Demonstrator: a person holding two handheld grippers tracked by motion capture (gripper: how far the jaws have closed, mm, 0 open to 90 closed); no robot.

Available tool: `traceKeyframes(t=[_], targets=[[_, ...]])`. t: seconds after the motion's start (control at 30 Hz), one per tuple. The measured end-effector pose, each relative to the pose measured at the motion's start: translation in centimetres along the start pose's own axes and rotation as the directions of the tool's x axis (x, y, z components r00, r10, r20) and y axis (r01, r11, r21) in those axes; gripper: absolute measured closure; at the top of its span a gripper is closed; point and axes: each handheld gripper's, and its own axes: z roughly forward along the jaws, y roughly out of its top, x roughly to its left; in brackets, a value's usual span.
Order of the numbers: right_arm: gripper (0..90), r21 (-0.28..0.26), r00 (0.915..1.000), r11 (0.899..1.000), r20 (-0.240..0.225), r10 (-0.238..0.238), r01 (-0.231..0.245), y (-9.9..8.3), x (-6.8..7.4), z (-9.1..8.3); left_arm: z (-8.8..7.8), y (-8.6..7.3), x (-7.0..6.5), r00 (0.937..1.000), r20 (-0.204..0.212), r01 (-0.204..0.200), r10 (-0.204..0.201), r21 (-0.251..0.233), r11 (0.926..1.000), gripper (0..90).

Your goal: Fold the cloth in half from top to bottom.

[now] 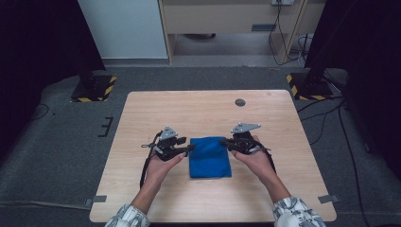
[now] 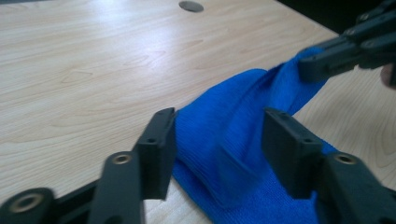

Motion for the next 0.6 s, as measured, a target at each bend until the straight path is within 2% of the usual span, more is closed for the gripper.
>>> traceKeyframes(t=[0.13, 0.17, 0.2, 0.23, 0.27, 0.3, 0.5, 0.6], targets=[[87.1, 0.004, 0.9999, 1.0, -0.006, -0.009, 0.009, -0.1, 0.4, 0.1, -0.9, -0.4, 0.6, 0.9993, 0.0, 0.037, -0.037, -0.034, 0.9987, 39.8], [87.1, 0.004, 0.9999, 1.0, -0.009, -0.013, 0.013, -0.1, 0.4, 0.0, -1.4, -0.6, 1.2, 0.9981, -0.004, 0.061, -0.061, -0.052, 0.9968, 39.7], [87.1, 0.004, 0.9999, 1.0, -0.009, -0.013, 0.013, -0.1, 0.4, 0.0, -1.4, -0.6, 1.2, 0.9981, -0.004, 0.061, -0.061, -0.052, 0.9968, 39.7], [87.1, 0.002, 0.9999, 1.0, -0.012, -0.011, 0.012, -0.1, 0.6, 0.1, -1.9, -0.9, 1.8, 0.9957, -0.006, 0.092, -0.093, -0.067, 0.9935, 39.7], [87.1, 0.002, 0.9999, 1.0, -0.012, -0.011, 0.012, -0.1, 0.6, 0.1, -1.9, -0.9, 1.8, 0.9957, -0.006, 0.092, -0.093, -0.067, 0.9935, 39.7], [87.1, -0.001, 0.9998, 1.0, -0.016, -0.012, 0.012, -0.1, 0.8, 0.0, -2.2, -1.1, 2.4, 0.9936, -0.009, 0.112, -0.113, -0.076, 0.9908, 39.7], [87.0, -0.032, 0.9995, 0.999, -0.028, -0.015, 0.014, 0.5, 1.1, -0.7, -2.6, -1.9, 3.4, 0.9889, -0.024, 0.145, -0.147, -0.072, 0.9868, 39.8], [86.8, -0.028, 0.9993, 0.999, -0.028, -0.023, 0.022, 0.3, 1.1, -1.0, -2.8, -2.1, 3.5, 0.988, -0.029, 0.149, -0.152, -0.072, 0.9862, 39.7]])
